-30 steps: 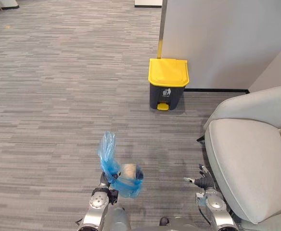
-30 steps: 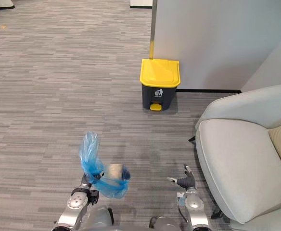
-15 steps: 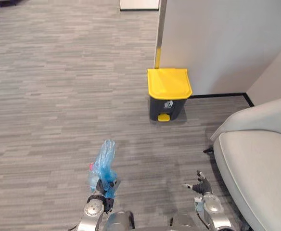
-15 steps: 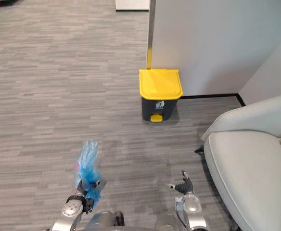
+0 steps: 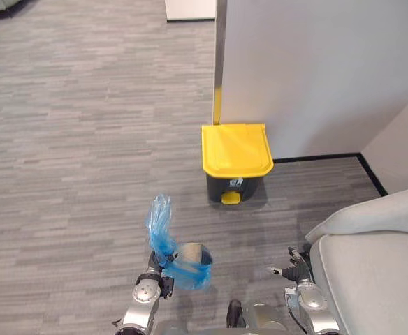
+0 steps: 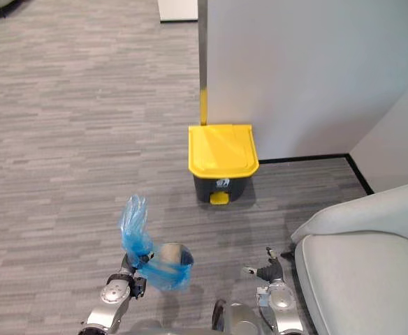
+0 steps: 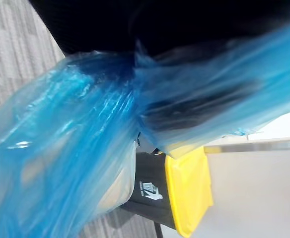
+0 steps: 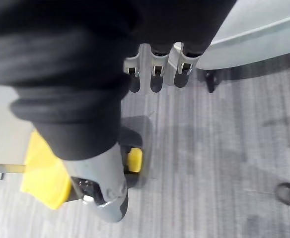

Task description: Gather rubbish on tea table into small bin, then transfer packed bag to large trash can.

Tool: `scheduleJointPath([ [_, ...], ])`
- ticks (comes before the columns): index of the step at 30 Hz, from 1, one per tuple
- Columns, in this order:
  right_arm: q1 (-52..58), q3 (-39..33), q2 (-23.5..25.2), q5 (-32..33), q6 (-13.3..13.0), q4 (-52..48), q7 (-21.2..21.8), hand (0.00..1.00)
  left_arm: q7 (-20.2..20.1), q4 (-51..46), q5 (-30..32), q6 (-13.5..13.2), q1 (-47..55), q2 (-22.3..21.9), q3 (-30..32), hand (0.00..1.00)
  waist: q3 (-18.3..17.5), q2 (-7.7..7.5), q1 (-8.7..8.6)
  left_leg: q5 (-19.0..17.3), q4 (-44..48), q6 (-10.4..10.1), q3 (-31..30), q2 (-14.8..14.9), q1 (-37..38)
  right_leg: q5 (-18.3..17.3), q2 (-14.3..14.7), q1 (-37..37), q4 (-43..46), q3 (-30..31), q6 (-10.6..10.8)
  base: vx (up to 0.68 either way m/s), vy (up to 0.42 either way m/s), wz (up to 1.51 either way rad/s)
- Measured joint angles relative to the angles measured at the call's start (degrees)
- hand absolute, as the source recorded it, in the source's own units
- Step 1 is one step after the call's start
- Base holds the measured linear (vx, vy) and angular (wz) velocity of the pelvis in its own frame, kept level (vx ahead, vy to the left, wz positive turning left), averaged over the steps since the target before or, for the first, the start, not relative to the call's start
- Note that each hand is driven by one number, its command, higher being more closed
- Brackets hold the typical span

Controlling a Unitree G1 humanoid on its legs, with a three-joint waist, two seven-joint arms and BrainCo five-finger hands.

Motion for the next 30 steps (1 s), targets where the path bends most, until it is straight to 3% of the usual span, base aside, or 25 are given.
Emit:
scheduleJointPath([
  [3,0.7,-0.1,0.5,1.2,0.0,-0.3,0.0,0.0,0.0,-0.4,0.0,0.1,0.9,0.1,0.1,1.0,0.1,-0.56,1.02,-3.1,-8.5,3.1,2.8,-0.8,-5.7,-0.7,-0.3,4.0,-3.2,2.9,1.4,0.29,0.103,-0.47],
  [6,0.8,-0.7,0.5,1.6,0.0,-1.5,-0.2,0.0,0.0,-0.4,0.0,0.1,1.0,0.0,0.1,1.0,0.3,-0.78,1.25,-3.2,-24.4,3.4,2.1,-4.7,-7.1,-2.1,-2.3,5.4,-3.0,5.1,4.4,0.31,0.227,-0.36],
  [7,0.6,-1.2,-0.1,1.6,0.0,-1.2,-0.2,0.0,0.0,-0.3,0.0,0.1,1.0,0.0,0.1,1.0,0.0,-0.33,1.55,2.1,-34.5,1.7,1.0,-6.4,-6.3,-3.4,-3.0,5.7,-2.6,6.8,6.4,0.42,0.335,-0.51],
  [8,0.2,-1.1,0.5,1.6,0.2,0.7,-0.1,0.0,0.1,0.7,-0.1,0.2,1.0,0.5,0.5,1.0,-0.8,-2.62,1.78,2.4,-36.2,3.6,3.4,-8.9,-3.9,-4.1,-5.1,5.7,-3.0,9.9,7.6,0.35,0.279,-0.45],
  [12,-0.9,-0.8,0.7,1.6,0.2,0.7,-0.1,0.0,0.2,0.7,-0.1,0.3,1.2,2.0,0.5,1.0,-1.4,-3.7,2.02,-1.3,-33.9,6.8,7.3,-11.0,-2.3,-3.7,-8.1,5.1,-0.1,14.1,8.7,0.37,0.264,-0.33],
  [14,-1.8,-0.4,0.7,1.3,0.2,0.7,0.0,0.0,0.2,0.6,-0.1,0.3,1.6,2.3,0.2,1.0,-1.6,-3.09,1.94,-3.4,-36.2,7.4,9.1,-11.6,1.9,-2.3,-9.0,2.1,9.2,15.3,11.3,0.23,0.143,-0.5],
  [15,-1.7,-0.3,1.1,1.0,0.2,0.7,0.1,0.0,0.3,0.6,-0.1,0.3,1.7,2.3,-0.2,1.0,-1.7,-3.18,1.86,-4.1,-38.0,7.7,10.3,-11.8,4.6,0.2,-9.8,-1.6,18.2,15.3,15.4,0.16,0.085,-0.41],
  [16,-1.7,-0.3,1.3,1.0,0.2,0.7,0.1,0.0,0.3,0.6,-0.1,0.3,1.9,2.3,-0.3,1.0,-1.7,-3.29,1.86,-4.4,-38.5,7.8,10.6,-12.0,5.7,1.6,-10.1,-3.3,21.8,15.4,16.5,0.24,0.079,-0.37],
  [17,-1.2,-0.2,1.8,1.0,0.2,0.7,0.1,0.0,0.4,0.6,-0.1,0.4,2.1,2.5,-0.7,1.0,-1.7,-3.29,1.53,-5.3,-39.6,7.9,11.3,-12.1,8.4,1.2,-10.8,-7.2,30.2,14.8,15.1,0.21,0.01,-0.21],
  [18,-0.6,-0.1,1.8,1.0,0.2,0.7,0.1,0.0,0.5,0.6,-0.1,0.4,2.1,2.5,-0.7,1.0,-1.7,-3.37,1.29,-5.8,-39.9,7.8,11.3,-12.1,9.7,0.3,-10.7,-9.4,33.0,14.2,13.6,0.25,-0.003,-0.12],
  [21,-0.1,0.2,1.8,0.9,0.4,0.6,0.1,0.0,0.9,0.3,-0.1,0.4,2.0,2.4,-0.7,1.0,-1.8,-3.48,0.07,-6.5,-40.6,6.9,11.1,-11.8,11.4,-2.9,-10.3,-15.0,32.3,10.8,10.3,0.2,-0.1,0.08],
  [23,0.2,1.0,1.7,0.9,0.4,0.6,0.1,0.0,1.3,0.4,-0.1,0.4,1.6,2.4,-0.5,1.0,-2.0,-4.12,0.03,-6.9,-39.6,5.9,10.0,-11.0,12.0,-1.7,-8.5,-16.0,20.0,9.7,8.8,0.26,-0.222,0.15],
  [24,0.6,1.0,1.3,0.7,0.4,0.9,0.0,0.0,1.3,1.1,-0.1,0.4,1.2,2.6,0.0,1.0,-2.4,-4.2,0.15,-8.0,-38.9,4.0,8.5,-11.3,12.3,1.2,-7.8,-14.2,13.3,9.0,7.4,0.25,-0.204,0.12],
  [27,0.1,0.7,0.0,0.5,0.5,1.4,0.0,0.0,1.3,2.7,-0.1,0.4,0.8,0.5,0.1,1.0,-3.2,-0.73,0.15,-7.2,-41.8,2.4,5.8,-8.8,13.2,2.0,-4.9,-11.3,8.8,7.0,6.2,0.15,-0.134,0.1],
  [30,0.0,-0.5,-0.6,0.5,0.4,3.2,-0.1,0.0,1.2,2.9,-0.1,0.2,0.2,-0.6,0.1,1.0,-3.5,-0.49,0.11,-4.4,-47.3,1.3,3.7,-8.1,15.7,2.7,-3.6,-8.4,4.9,5.1,5.2,0.13,-0.114,0.21],
])
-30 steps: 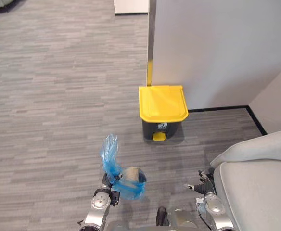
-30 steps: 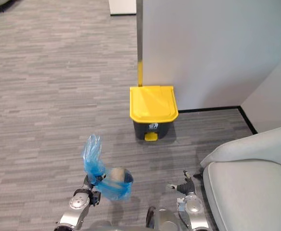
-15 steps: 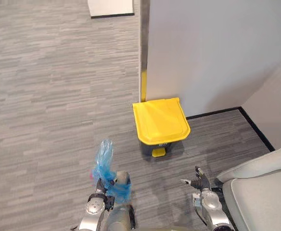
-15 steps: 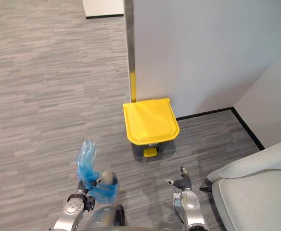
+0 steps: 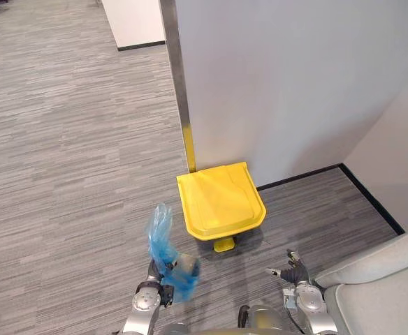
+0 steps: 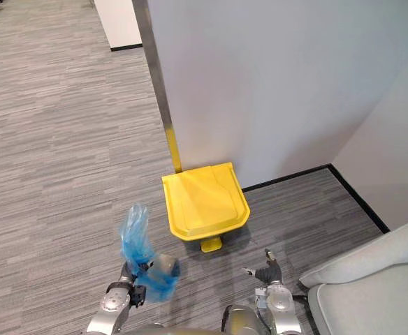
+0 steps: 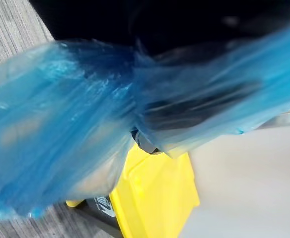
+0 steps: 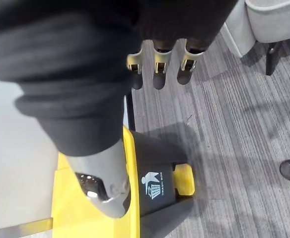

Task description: Gather rubbish on tea table into small bin, then transfer packed bag to large trash can.

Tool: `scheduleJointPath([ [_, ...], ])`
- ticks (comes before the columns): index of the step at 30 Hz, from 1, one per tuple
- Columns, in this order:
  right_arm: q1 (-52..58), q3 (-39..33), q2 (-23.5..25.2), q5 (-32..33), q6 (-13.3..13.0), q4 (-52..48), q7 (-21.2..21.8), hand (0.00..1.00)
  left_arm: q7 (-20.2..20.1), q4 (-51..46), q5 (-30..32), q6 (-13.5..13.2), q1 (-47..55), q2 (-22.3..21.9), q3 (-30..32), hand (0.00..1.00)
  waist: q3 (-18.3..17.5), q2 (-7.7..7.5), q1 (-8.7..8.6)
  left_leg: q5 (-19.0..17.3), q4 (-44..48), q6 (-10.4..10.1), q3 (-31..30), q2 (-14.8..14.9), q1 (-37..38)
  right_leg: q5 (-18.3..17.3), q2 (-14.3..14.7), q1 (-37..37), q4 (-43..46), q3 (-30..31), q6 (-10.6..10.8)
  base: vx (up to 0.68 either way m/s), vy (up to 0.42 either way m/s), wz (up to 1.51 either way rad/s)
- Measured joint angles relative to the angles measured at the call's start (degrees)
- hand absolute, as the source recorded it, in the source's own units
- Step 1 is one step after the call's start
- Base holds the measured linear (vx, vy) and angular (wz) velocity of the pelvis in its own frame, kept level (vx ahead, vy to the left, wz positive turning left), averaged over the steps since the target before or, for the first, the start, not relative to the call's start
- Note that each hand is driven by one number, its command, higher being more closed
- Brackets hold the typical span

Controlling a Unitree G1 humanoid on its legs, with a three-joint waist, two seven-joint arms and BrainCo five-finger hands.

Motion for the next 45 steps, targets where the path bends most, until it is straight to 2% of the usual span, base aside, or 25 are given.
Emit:
scheduleJointPath([
  [5,-0.6,-1.0,-0.1,0.0,-0.3,4.1,0.0,0.0,-0.1,4.3,0.0,-0.1,-0.8,0.1,0.0,1.0,-0.1,-0.16,0.05,4.0,-3.7,0.3,-2.1,-0.4,0.4,4.4,0.5,3.6,-8.4,-1.2,0.1,0.02,-0.013,0.13],
  [12,-0.5,-1.1,-0.3,0.6,-0.5,6.2,0.0,0.0,0.0,6.5,0.0,-0.1,-0.7,2.4,-0.2,1.0,-0.1,-0.27,-0.01,7.1,-5.5,1.4,-5.6,-2.4,-1.4,11.7,0.1,7.3,-19.7,-2.6,0.8,-0.07,0.04,0.15],
  [17,-0.4,-2.0,-0.3,0.6,-0.5,6.7,0.0,0.0,0.1,6.6,0.0,-0.1,-0.4,4.1,-0.8,1.0,0.0,-0.16,-0.08,7.5,-7.0,1.1,-7.7,-2.2,-3.2,14.4,0.2,8.3,-23.5,-6.1,0.7,-0.16,0.005,0.38],
  [21,-0.6,-2.6,-0.3,0.7,-0.5,6.6,0.0,0.0,0.1,6.6,0.0,0.0,0.4,5.2,-0.9,1.0,0.2,-0.39,0.12,7.4,-7.6,0.9,-7.3,-2.2,-4.3,14.9,0.6,8.3,-25.8,-4.4,1.1,-0.18,-0.014,0.05],
  [26,0.1,-2.7,-0.6,0.7,-0.4,6.6,0.0,0.0,0.1,6.6,-0.4,0.0,0.6,5.0,-0.8,1.0,0.3,-0.46,0.1,7.4,-8.7,0.9,-3.9,-2.0,-4.6,14.8,1.0,6.9,-26.9,-1.6,1.3,-0.07,-0.011,-0.23],
  [28,-0.3,-2.7,-0.8,0.7,-0.4,6.6,0.0,0.0,0.1,6.6,-0.4,0.0,0.6,5.0,-0.8,1.0,0.5,-0.79,0.17,7.4,-8.4,1.0,-2.6,-1.9,-5.1,12.9,0.8,3.4,-21.7,0.3,3.0,-0.01,0.009,-0.33],
  [29,-0.5,-2.7,-0.9,0.7,-0.3,6.4,0.0,0.0,0.0,6.5,-0.4,0.0,0.6,5.1,-0.9,1.0,0.8,-1.2,-0.03,7.0,-7.3,1.5,-1.9,-2.1,-5.5,9.8,-0.1,0.7,-16.1,1.1,3.7,0.02,0.026,-0.16],
  [30,-0.4,-2.7,-1.0,0.7,-0.3,6.4,0.0,0.0,0.0,6.5,-0.4,0.0,0.6,5.1,-1.0,1.0,1.0,-1.63,-0.09,6.7,-6.2,1.9,-1.5,-2.2,-5.6,8.2,-0.5,-0.4,-13.4,1.5,4.4,0.04,0.029,-0.05],
  [31,-0.1,-2.7,-1.0,0.7,-0.2,6.3,0.0,0.0,0.0,6.4,-0.4,0.0,0.6,5.1,-1.5,1.0,1.5,-2.48,-0.09,5.1,-2.9,2.2,-1.3,-2.4,-6.0,5.8,-1.5,-1.7,-8.1,1.6,6.3,0.06,0.033,0.11],
  [32,0.5,-2.8,-0.9,0.8,-0.1,5.9,0.0,0.0,0.0,6.3,-0.4,0.0,0.6,5.3,-2.3,1.0,1.9,-3.32,-0.08,2.4,0.6,2.2,-2.1,-2.8,-6.7,4.9,-3.1,-1.8,-5.1,0.7,6.7,0.06,0.038,0.21],
  [33,0.6,-3.0,-0.9,1.1,0.0,5.9,0.0,0.0,0.0,6.0,-0.4,0.0,0.7,5.3,-2.6,1.0,1.9,-3.59,-0.08,1.4,2.0,2.2,-2.6,-3.0,-6.9,4.7,-3.6,-1.6,-4.3,0.0,7.3,0.11,0.076,0.45],
  [34,1.0,-4.3,-0.6,1.3,0.0,5.4,0.0,0.0,-0.1,4.9,-0.4,0.1,0.6,5.2,-3.0,1.0,2.7,-3.69,-0.16,0.0,4.3,3.4,-3.4,-3.0,-6.6,4.5,-5.4,-0.7,-1.1,-2.2,11.9,0.13,0.093,0.46],
  [35,1.6,-5.6,-0.5,1.6,-0.1,3.8,-0.1,0.0,-0.1,3.5,-0.4,0.1,0.3,4.9,-3.0,1.0,4.0,-3.35,-0.36,-1.6,7.0,4.2,-3.6,-2.3,-6.5,5.3,-7.0,-4.3,8.5,-2.6,14.8,0.13,0.105,0.39],
  [36,1.6,-6.3,-0.1,1.8,-0.3,2.3,0.0,0.0,0.1,3.0,-0.6,0.1,-0.4,4.8,-3.0,1.0,5.4,-1.97,0.39,-4.9,11.7,4.1,-4.2,-1.9,-6.2,3.6,-6.6,-10.6,17.1,-0.8,13.6,0.1,0.077,0.1],
  [37,1.6,-6.2,0.2,1.8,-0.2,2.0,0.0,0.0,0.1,3.0,-0.8,0.1,-0.8,4.7,-3.0,1.0,5.7,-1.64,0.52,-6.4,13.4,4.3,-4.4,-1.2,-5.9,2.6,-5.5,-11.7,15.4,-0.6,12.2,0.13,0.069,0.03],
  [38,1.8,-5.9,0.7,1.9,-0.2,1.6,0.0,0.0,0.2,3.0,-0.9,0.3,-2.0,5.7,-2.9,1.0,6.2,-1.48,0.2,-8.7,16.0,4.6,-4.6,-0.4,-5.4,3.3,-3.9,-13.1,8.5,-0.9,11.1,0.18,0.035,0.12],
  [39,2.1,-5.5,0.7,2.9,0.0,1.6,-0.1,0.0,0.3,3.0,-0.9,0.3,-3.7,6.5,-2.9,1.0,6.6,-2.21,0.09,-10.5,17.9,4.8,-4.9,-0.7,-5.4,4.4,-3.3,-13.8,0.6,-2.2,10.1,0.18,0.002,0.21],
  [40,2.3,-5.4,0.6,3.1,0.0,1.5,-0.1,0.0,0.4,3.0,-0.9,0.3,-4.6,6.5,-2.8,1.0,6.8,-2.55,0.09,-11.5,19.1,4.9,-5.0,-1.0,-5.3,4.4,-3.2,-13.9,-2.3,-2.8,10.1,0.22,-0.061,0.34],
  [42,3.3,-5.6,0.2,3.4,0.3,0.9,-0.2,0.0,0.5,3.0,-0.9,0.2,-7.0,6.1,-2.9,1.0,7.3,-3.28,-0.29,-16.3,23.7,4.5,-7.2,-2.3,-5.0,4.3,-3.0,-13.8,-6.3,-2.5,9.2,0.3,-0.123,0.5],
  [43,4.1,-6.0,-0.2,3.5,0.5,-0.3,-0.2,0.0,0.6,3.0,-0.8,0.3,-7.7,6.0,-3.1,1.0,7.7,-2.76,-0.48,-18.4,25.2,4.1,-8.4,-2.2,-4.4,8.3,-2.3,-13.8,-5.2,-1.0,6.3,0.37,-0.13,0.56],
  [44,4.1,-7.7,-0.6,3.6,0.5,-1.7,-0.2,0.0,0.8,3.0,-0.8,0.3,-8.4,4.9,-3.3,1.0,8.4,-1.53,-0.37,-19.8,25.0,3.3,-9.6,-0.9,-3.2,7.9,-1.4,-14.1,-1.6,-1.2,5.8,0.4,-0.116,0.43],
  [45,4.6,-9.2,-0.7,4.1,0.6,-3.0,-0.1,0.0,0.7,2.8,-0.8,0.2,-8.9,4.7,-4.1,1.0,8.9,-0.35,-0.13,-20.0,23.0,2.8,-10.0,-0.1,-2.0,5.6,-1.0,-15.2,2.3,-1.2,5.3,0.48,-0.137,0.36],
])
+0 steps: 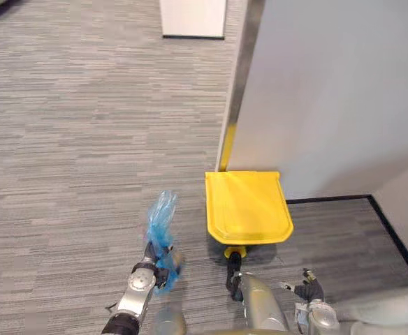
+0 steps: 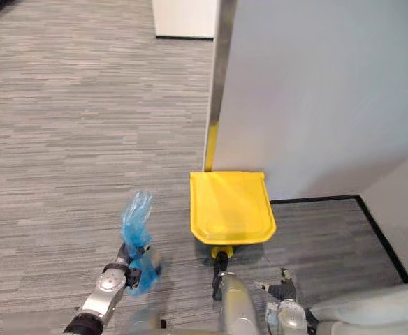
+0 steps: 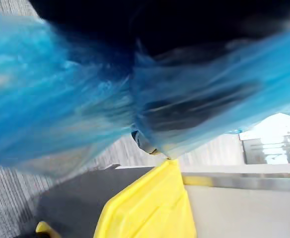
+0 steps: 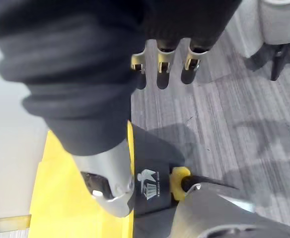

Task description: Gather rubbish on tea table into small bin, then transfer packed bag to large trash can.

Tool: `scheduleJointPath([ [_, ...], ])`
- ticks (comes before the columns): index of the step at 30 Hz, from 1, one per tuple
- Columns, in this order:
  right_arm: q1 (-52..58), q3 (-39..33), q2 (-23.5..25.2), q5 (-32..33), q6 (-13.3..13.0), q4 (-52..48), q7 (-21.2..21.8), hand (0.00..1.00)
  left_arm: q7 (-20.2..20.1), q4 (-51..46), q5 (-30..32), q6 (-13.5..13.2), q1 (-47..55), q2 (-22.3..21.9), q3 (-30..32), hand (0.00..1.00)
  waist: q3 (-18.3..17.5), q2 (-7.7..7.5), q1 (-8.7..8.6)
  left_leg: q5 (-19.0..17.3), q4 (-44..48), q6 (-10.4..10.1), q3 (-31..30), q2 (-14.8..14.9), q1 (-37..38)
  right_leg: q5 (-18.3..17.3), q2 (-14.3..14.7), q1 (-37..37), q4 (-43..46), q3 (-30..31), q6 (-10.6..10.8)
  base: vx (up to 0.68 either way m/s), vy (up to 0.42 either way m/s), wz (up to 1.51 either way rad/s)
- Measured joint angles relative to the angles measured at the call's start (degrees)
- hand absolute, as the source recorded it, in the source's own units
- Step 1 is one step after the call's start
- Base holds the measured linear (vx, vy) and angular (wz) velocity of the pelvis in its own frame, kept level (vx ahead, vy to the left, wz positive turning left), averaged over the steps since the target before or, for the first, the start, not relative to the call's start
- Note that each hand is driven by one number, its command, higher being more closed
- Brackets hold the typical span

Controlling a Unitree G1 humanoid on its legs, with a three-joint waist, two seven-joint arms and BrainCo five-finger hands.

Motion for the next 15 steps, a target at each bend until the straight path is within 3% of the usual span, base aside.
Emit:
scheduleJointPath([
  [3,1.5,-2.7,0.3,1.0,0.9,-1.7,0.0,0.0,-0.3,-1.5,0.0,-0.1,-0.2,0.4,-0.2,1.0,-0.2,0.18,-0.37,1.2,-5.8,-2.1,-2.6,0.9,5.3,-7.0,-0.3,-1.1,10.6,0.0,-1.2,0.44,-0.155,0.61],
  [6,1.5,-3.3,0.8,2.3,0.9,-2.2,0.1,0.0,-0.2,-1.9,0.0,-0.3,-0.2,0.4,-0.4,1.0,-1.7,1.13,-1.31,2.8,-3.7,-4.8,-2.2,4.4,5.4,-10.7,-0.2,-0.7,15.9,-3.5,-5.2,0.46,-0.184,0.46],
  [8,-0.2,-3.3,1.2,4.0,0.8,-2.5,0.1,0.0,-0.3,-2.0,0.0,-0.3,-0.8,0.2,-0.5,1.0,-2.0,1.08,-1.43,5.5,-5.6,-5.6,-0.8,5.5,5.0,-11.5,0.0,-0.7,15.5,-4.3,-6.7,0.34,-0.153,0.19],
  [10,-0.7,-3.4,1.7,4.9,0.3,-4.0,0.1,0.0,-0.5,-3.7,-0.1,-0.3,-1.0,-0.7,-0.4,1.0,-2.0,1.13,-1.61,7.7,-9.0,-5.7,0.3,6.1,5.3,-11.4,-0.1,-0.3,13.6,-4.9,-6.9,0.24,-0.129,0.23],
  [15,-0.6,-1.8,2.6,5.6,-0.4,-4.3,0.3,0.0,-0.7,-5.7,-0.1,-0.4,1.3,-0.6,-0.2,1.0,-3.0,0.48,-1.34,8.2,-10.2,-5.9,2.5,7.1,5.2,-10.8,0.0,0.3,12.3,-5.5,-7.4,0.04,-0.045,0.13],
])
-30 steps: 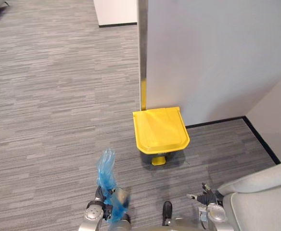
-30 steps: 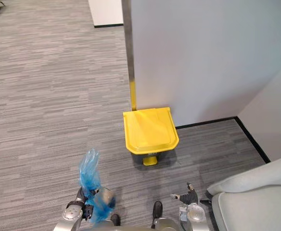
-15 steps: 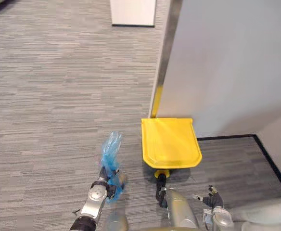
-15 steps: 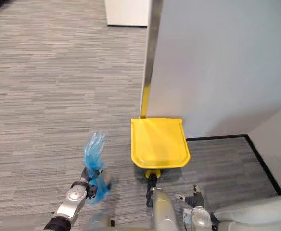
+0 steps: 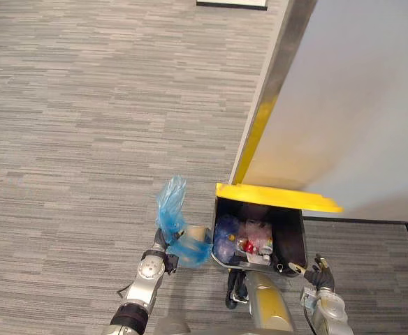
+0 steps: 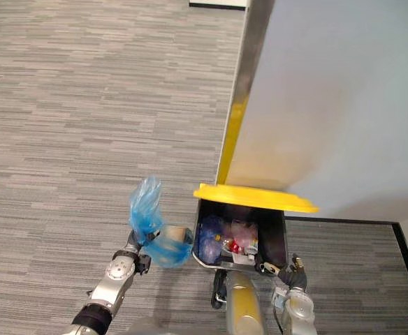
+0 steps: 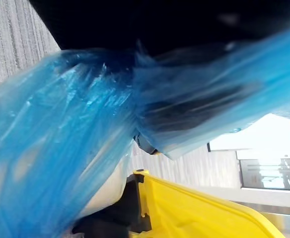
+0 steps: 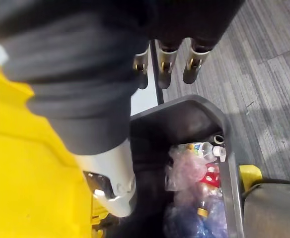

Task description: Gather rubbish on tea table into small bin, then transfer packed bag to large trash can.

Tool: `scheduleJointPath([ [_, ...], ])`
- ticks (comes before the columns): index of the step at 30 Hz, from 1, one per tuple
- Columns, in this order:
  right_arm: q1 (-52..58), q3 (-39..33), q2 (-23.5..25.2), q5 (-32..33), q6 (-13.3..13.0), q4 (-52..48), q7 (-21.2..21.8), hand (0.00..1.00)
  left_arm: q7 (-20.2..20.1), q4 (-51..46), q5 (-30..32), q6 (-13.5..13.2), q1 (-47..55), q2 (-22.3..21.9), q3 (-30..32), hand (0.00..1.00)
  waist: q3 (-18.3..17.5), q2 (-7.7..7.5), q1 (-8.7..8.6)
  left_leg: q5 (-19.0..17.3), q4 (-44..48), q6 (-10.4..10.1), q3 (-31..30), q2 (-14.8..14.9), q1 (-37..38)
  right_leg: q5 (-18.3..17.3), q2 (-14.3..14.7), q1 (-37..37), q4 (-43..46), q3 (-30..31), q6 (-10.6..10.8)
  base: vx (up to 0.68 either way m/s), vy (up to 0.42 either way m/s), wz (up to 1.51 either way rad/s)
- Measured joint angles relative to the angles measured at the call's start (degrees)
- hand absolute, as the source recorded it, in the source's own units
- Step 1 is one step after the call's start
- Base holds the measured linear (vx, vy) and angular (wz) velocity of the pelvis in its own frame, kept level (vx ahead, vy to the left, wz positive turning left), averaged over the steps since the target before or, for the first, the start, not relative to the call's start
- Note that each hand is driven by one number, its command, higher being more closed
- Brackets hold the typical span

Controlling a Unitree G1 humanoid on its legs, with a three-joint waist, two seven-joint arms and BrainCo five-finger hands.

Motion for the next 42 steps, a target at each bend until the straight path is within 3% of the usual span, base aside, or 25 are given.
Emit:
scheduleJointPath([
  [4,-1.3,5.2,0.3,-0.1,0.0,0.0,0.4,0.0,-0.1,0.0,0.0,0.0,3.1,0.5,0.3,1.0,-2.6,-0.14,0.27,-0.1,-2.2,0.2,0.3,0.5,-3.3,1.8,0.4,-3.2,-1.4,0.2,2.1,-0.09,-0.042,0.1],
  [7,-3.8,9.9,0.0,-0.2,0.0,0.0,1.5,0.0,-0.1,0.0,0.0,0.0,2.7,1.2,0.3,1.0,-2.8,0.45,0.31,-0.1,-7.5,-0.9,-0.8,1.1,-3.8,1.8,1.7,-5.3,-2.0,0.1,2.8,-0.09,-0.127,0.24],
  [9,-6.5,13.2,-1.6,-0.3,0.0,0.0,1.8,0.0,-0.1,0.4,0.1,0.0,2.8,1.4,0.1,1.0,-3.2,1.67,0.31,1.0,-8.6,-1.3,-1.9,2.1,-4.4,1.6,2.4,-5.7,-2.2,-1.0,3.0,-0.05,-0.158,0.21],
  [13,-14.0,16.4,-4.5,-1.5,-0.5,0.0,2.0,0.0,-0.1,1.0,0.1,-0.1,1.1,1.4,-0.3,1.0,-3.4,1.98,0.25,6.7,-12.3,-2.3,-3.7,2.4,-6.6,2.0,3.0,-7.2,-4.3,-1.8,2.3,-0.04,-0.167,0.29],
  [16,-18.8,18.9,-6.9,-3.7,-0.8,0.0,1.4,0.0,-0.1,1.7,0.1,-0.8,-0.2,1.5,-0.3,1.0,-3.4,1.81,0.39,6.0,-3.3,-2.8,-3.6,1.7,-12.3,3.0,2.8,-7.2,-6.2,-3.4,1.9,-0.08,-0.091,0.23],
  [18,-22.2,21.4,-9.2,-6.4,-0.8,1.0,1.0,0.0,-0.1,2.6,0.1,-1.0,-1.1,1.5,-0.4,1.0,-3.2,1.97,0.39,6.9,-4.4,-3.7,-3.8,2.1,-12.7,3.2,2.8,-7.4,-6.3,-4.1,1.5,-0.09,-0.089,0.21],
  [20,-25.5,22.3,-10.9,-8.6,-0.8,2.7,1.0,0.0,-0.1,2.6,0.1,-1.3,-2.5,1.6,-0.4,1.0,-3.0,1.57,0.18,6.6,-5.7,-4.2,-3.8,2.0,-13.0,3.6,2.5,-8.2,-6.9,-4.6,1.0,-0.08,-0.036,0.21],
  [22,-28.4,22.4,-12.6,-10.5,-0.7,4.3,1.0,0.0,-0.1,2.6,0.1,-1.3,-4.0,1.7,-0.5,1.0,-2.5,1.03,0.44,5.2,-1.0,-4.3,-4.5,0.9,-15.9,4.9,1.9,-9.1,-7.8,-4.9,0.2,-0.16,0.03,0.01],
  [24,-31.7,22.8,-15.7,-11.8,-0.5,4.8,1.0,0.0,-0.1,2.6,0.0,-2.3,-5.6,2.3,-1.0,1.0,-1.1,1.78,0.24,3.3,-0.4,-3.9,-5.2,1.0,-17.7,6.1,2.1,-9.6,-7.7,-4.9,1.2,-0.18,0.021,0.06],
  [25,-32.7,23.0,-16.6,-12.1,-0.5,4.9,0.9,0.0,-0.1,2.6,0.0,-2.4,-6.3,2.7,-1.0,1.0,-0.4,1.66,0.12,2.9,-0.9,-5.0,-5.7,0.9,-18.0,6.4,2.0,-10.0,-7.5,-4.5,1.6,-0.13,-0.011,0.16],
  [27,-35.2,23.8,-19.2,-13.1,-0.4,5.2,0.8,0.0,-0.1,2.5,-0.2,-2.4,-7.4,4.3,-1.1,1.0,1.3,0.7,0.36,3.5,-3.5,-5.0,-6.8,0.1,-18.1,7.1,2.9,-10.0,-10.4,-3.4,2.7,-0.14,-0.026,0.08],
  [29,-36.8,23.8,-20.2,-13.1,-0.3,5.2,0.8,0.0,0.0,2.5,-1.2,-2.4,-7.3,5.4,-1.1,1.0,1.3,0.59,0.52,3.6,-4.5,-5.2,-8.1,-0.1,-18.0,7.3,3.8,-10.0,-12.5,-3.6,2.9,-0.05,-0.066,0.02],
  [31,-38.3,23.9,-20.9,-13.2,-0.3,5.5,0.8,0.0,0.1,2.5,-1.3,-2.4,-7.4,5.7,-1.1,1.0,1.4,0.53,0.76,3.2,2.0,-4.8,-8.2,-1.2,-19.3,7.9,3.8,-10.0,-12.6,-4.6,2.0,-0.02,-0.044,-0.16],
  [33,-39.1,23.9,-22.0,-13.2,-0.3,5.5,0.7,0.0,0.1,2.4,-1.3,-2.4,-8.5,5.9,-2.1,1.0,2.0,0.55,0.17,2.3,3.9,-3.0,-6.6,-1.6,-20.4,9.0,3.8,-10.0,-12.0,-4.9,0.9,-0.07,-0.028,0.02],
  [36,-40.5,24.1,-22.4,-13.2,-0.3,5.5,0.0,0.0,0.2,1.9,-2.3,-2.4,-10.8,6.8,-2.1,1.0,4.1,-0.66,-0.25,1.6,0.5,-3.3,-6.8,-1.3,-19.0,9.0,4.2,-10.1,-12.1,-4.6,0.9,-0.07,-0.068,0.08],
  [39,-40.6,24.2,-22.4,-13.1,-0.3,5.5,0.0,0.0,0.3,1.7,-2.4,-2.4,-10.8,7.6,-2.2,1.0,4.1,-0.72,0.04,1.6,-1.1,-3.3,-8.4,-1.1,-18.8,9.0,5.1,-10.0,-13.2,-4.8,0.9,-0.01,-0.082,0.03],
  [42,-42.3,24.2,-22.5,-13.1,-0.2,5.5,0.0,0.0,0.4,0.2,-2.4,-2.4,-11.0,8.1,-2.2,1.0,4.6,-1.17,-0.08,1.1,4.7,-3.2,-9.6,-2.1,-19.9,9.0,5.6,-10.0,-13.6,-5.9,0.9,0.01,-0.061,-0.06],
])
